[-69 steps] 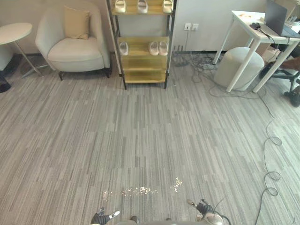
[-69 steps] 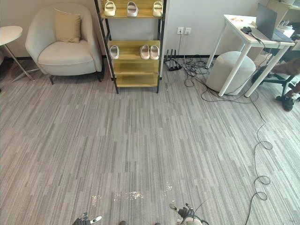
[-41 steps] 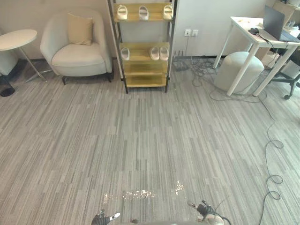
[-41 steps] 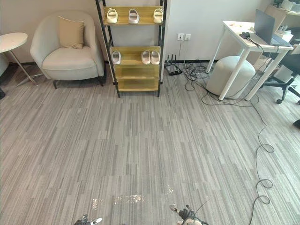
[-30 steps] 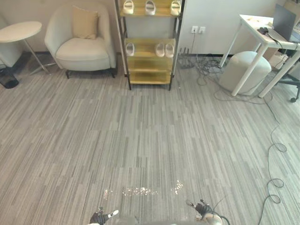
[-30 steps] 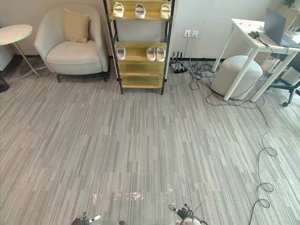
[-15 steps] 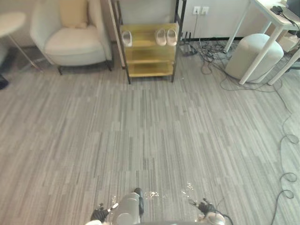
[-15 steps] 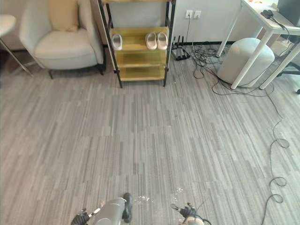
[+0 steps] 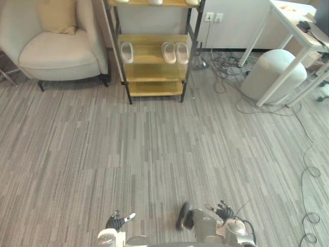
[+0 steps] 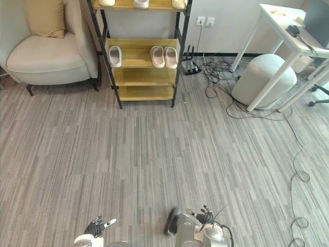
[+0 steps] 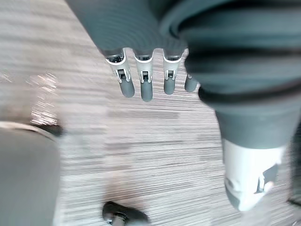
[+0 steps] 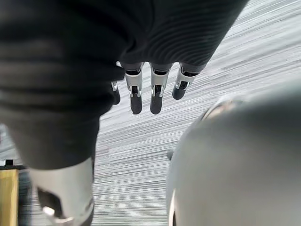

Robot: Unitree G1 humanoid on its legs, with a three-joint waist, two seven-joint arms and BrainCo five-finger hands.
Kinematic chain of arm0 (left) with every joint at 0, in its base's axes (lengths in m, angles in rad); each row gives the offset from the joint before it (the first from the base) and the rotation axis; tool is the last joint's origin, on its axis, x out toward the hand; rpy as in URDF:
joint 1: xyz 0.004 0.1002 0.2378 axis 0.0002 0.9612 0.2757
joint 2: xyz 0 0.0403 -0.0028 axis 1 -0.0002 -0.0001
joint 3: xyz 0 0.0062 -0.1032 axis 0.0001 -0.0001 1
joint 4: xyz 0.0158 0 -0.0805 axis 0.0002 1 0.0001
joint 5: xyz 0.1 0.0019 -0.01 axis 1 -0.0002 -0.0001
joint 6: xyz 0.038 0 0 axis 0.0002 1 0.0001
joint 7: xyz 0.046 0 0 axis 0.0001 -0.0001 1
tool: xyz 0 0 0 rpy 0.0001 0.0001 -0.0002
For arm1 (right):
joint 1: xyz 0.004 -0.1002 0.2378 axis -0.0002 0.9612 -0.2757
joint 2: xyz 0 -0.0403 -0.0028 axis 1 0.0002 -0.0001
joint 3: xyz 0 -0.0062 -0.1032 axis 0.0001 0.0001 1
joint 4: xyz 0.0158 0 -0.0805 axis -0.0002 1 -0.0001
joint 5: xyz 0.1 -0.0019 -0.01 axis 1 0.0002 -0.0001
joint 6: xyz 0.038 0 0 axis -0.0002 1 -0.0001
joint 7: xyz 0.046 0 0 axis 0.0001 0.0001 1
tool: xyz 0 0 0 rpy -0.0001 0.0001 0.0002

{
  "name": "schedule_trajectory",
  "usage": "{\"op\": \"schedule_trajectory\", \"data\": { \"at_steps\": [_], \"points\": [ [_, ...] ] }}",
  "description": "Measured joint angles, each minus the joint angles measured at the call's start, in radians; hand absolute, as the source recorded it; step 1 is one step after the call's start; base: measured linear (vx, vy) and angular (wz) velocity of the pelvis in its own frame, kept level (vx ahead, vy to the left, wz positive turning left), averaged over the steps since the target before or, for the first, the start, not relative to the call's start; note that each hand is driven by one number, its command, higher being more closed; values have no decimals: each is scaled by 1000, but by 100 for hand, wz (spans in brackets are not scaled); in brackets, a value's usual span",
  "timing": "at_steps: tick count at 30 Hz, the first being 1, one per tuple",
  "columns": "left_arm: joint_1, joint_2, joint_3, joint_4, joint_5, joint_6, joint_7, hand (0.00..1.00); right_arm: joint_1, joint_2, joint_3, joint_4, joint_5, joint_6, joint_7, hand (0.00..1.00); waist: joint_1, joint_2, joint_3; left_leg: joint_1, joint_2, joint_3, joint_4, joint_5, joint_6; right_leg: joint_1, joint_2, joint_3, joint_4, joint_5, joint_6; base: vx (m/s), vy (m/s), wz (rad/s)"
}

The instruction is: Organize the slippers on the shoe rack

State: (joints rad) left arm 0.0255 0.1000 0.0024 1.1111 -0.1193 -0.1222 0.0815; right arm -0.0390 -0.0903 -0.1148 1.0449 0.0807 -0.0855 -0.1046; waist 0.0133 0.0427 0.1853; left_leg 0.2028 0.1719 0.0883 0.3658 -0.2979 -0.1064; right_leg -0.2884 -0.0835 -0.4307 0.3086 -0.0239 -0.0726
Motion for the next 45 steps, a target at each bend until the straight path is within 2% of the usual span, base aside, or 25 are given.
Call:
{"op": "schedule_trajectory", "data": {
  "at_steps": [1, 3, 6, 9, 12, 13, 14, 15, 17, 18, 20, 21, 22, 24, 25, 28, 29, 30, 31, 32, 34, 35, 38, 42, 45],
  "points": [
    [-3, -28, 32, -8, -3, -1, 0, 0, -2, 0, 3, -4, -1, -2, 3, 0, 1, 21, 11, -108, 37, -24, 230, 80, -50, 49, 36, -3, -32, -24, -8, 720, -342, 11],
    [-4, -42, 59, -23, -5, -2, -7, 0, -2, -4, 19, -1, 0, -1, 4, 0, 7, 40, 27, -211, 85, -45, 511, 139, -83, 148, 86, 3, -106, -42, -20, 628, -260, -23],
    [-8, -31, 67, -69, -6, -19, -7, 0, 11, 14, 18, 12, 3, 4, -1, 0, 23, -5, 52, -328, 112, 54, 683, 76, -52, 345, 107, 40, -194, -85, -20, 482, -145, -35],
    [-19, -29, 73, -90, -13, -25, -6, 0, -2, 10, 18, 37, 8, 6, -8, 0, 43, -16, 57, -445, 92, 118, 540, 29, -31, 414, 105, 81, -259, -85, -17, 411, -37, -46],
    [-25, -37, 70, -97, -13, -22, -3, 0, 1, 12, 18, 35, 15, 5, -15, 0, 47, -11, 57, -496, -3, 110, 82, 100, 5, 467, 78, 101, -290, -119, 41, 463, 144, -35],
    [-15, -45, 57, -92, -17, -22, -1, 0, 10, 4, 19, 36, 20, 5, -17, 0, 59, 12, 44, -481, -30, 69, -99, 321, 17, 490, 91, 130, -292, -157, 88, 319, 147, -33],
    [-15, -42, 59, -92, -23, -24, -1, 0, 8, 9, 20, 38, 20, 5, -17, 0, 62, 14, 42, -476, -33, 64, -93, 311, 60, 498, 90, 138, -291, -163, 94, 487, 175, -17],
    [-26, -25, 56, -85, -22, -21, 0, 0, 4, 36, 25, 36, 19, 3, -18, 0, 57, -39, 36, -471, -73, 73, -71, 277, 73, 507, 44, 140, -284, -180, 117, 330, 89, 7],
    [-38, -2, 60, -86, -31, -23, -3, 0, 1, 48, 25, 39, 19, 3, -17, 0, 72, -76, 38, -476, -94, 98, 20, 181, 88, 521, 0, 149, -234, -216, 155, 418, 107, -5],
    [-38, -4, 59, -84, -32, -23, -3, 0, 0, 46, 25, 40, 18, 3, -17, 0, 73, -73, 38, -475, -92, 100, 38, 159, 90, 516, -5, 155, -203, -223, 164, 395, 149, -32],
    [-33, -8, 50, -59, -32, -18, -6, 0, 4, 46, 29, 41, 16, 3, -13, 0, 76, -59, 29, -396, -98, 123, 65, 76, 105, 385, -71, 209, 200, -251, 188, 375, 199, -25],
    [-33, -8, 50, -59, -32, -18, -6, 0, 4, 46, 29, 41, 16, 3, -13, 0, 76, -59, 29, -396, -98, 123, 65, 76, 105, 385, -71, 209, 200, -251, 188, 396, 171, -2],
    [-33, 2, 28, -58, -31, -15, -7, 0, 9, 50, 26, 38, 15, 2, -10, 0, 71, -71, 26, -338, -121, 123, 58, 34, 117, 279, -113, 240, 471, -254, 208, 496, 110, 19],
    [-28, 9, 17, -55, -33, -1, -6, 0, 10, 46, 21, 40, 15, 3, -5, 0, 67, -75, 24, -270, -144, 116, 42, 1, 133, 203, -147, 210, 600, -290, 180, 458, 40, 29],
    [-18, 7, 16, -54, -37, 1, -6, 0, 9, 42, 21, 40, 15, 2, -1, 0, 58, -76, 23, -202, -147, 101, 2, -7, 133, 163, -147, 156, 572, -319, 144, 335, -20, 26],
    [-9, 0, 15, -47, -38, 1, -6, 0, 5, 31, 20, 28, 7, -3, 7, 0, 40, -57, 27, -125, -116, 61, -70, -5, 129, 83, -93, 111, 370, -325, 118, 456, -108, 50],
    [-11, -1, 7, -39, -38, 1, -6, 0, 4, 20, 21, 27, 6, -3, 7, 0, 34, -53, 29, -94, -92, 33, -98, -3, 126, 40, -50, 135, 183, -253, 118, 582, -230, 84],
    [-6, 5, 3, -38, -37, 1, -6, 0, 16, 19, 15, 29, 9, -3, 5, 0, 28, -63, 25, -71, -92, 0, -122, -9, 93, 47, -22, 178, 11, -48, 118, 497, -200, 74],
    [-6, 5, 4, -37, -37, 1, -6, 0, 17, 19, 15, 29, 9, -3, 5, 0, 27, -63, 24, -70, -92, -2, -122, -9, 92, 48, -22, 179, 8, -35, 116, 643, -271, 57],
    [-8, -17, 18, -28, -36, -1, -2, 0, 11, 0, 10, 40, 5, 1, 5, 0, 38, -25, 8, -49, -40, -43, -120, -10, 53, 80, 16, 167, 9, -23, 56, 431, -181, 20],
    [-8, -34, 20, -24, -31, 0, -3, 0, 11, 0, -1, 41, 5, 3, 6, 0, 33, -12, 2, -53, -31, -55, -115, 14, 15, 87, 17, 151, 18, -63, 51, 456, -218, 38],
    [-12, -42, 21, -19, -30, 2, -3, 0, 13, -4, -11, 40, 7, 3, 6, 0, 15, 12, 5, -69, -17, -68, -53, 31, -16, 131, 21, 109, -4, -85, 43, 469, -240, 57],
    [-11, -41, 22, -22, -30, -1, -4, 0, 42, -1, -30, 44, 14, 4, 3, 0, 20, 9, 10, -192, 55, 14, 314, 73, -93, 313, 45, 68, -147, -87, 42, 423, -206, 47],
    [-13, -40, 21, -47, -32, -4, -5, 0, 44, 3, -30, 46, 39, 5, -4, 0, 26, 13, 6, -324, 119, 161, 410, 5, -29, 418, 40, 55, -234, -87, 47, 274, -15, 14],
    [-16, -34, 17, -59, -34, -5, -4, 0, 38, 6, -32, 45, 39, 5, -9, 0, 28, 8, 9, -390, 93, 172, 129, 45, 3, 435, -3, 41, -236, -91, 98, 182, 196, 9]
  ]
}}
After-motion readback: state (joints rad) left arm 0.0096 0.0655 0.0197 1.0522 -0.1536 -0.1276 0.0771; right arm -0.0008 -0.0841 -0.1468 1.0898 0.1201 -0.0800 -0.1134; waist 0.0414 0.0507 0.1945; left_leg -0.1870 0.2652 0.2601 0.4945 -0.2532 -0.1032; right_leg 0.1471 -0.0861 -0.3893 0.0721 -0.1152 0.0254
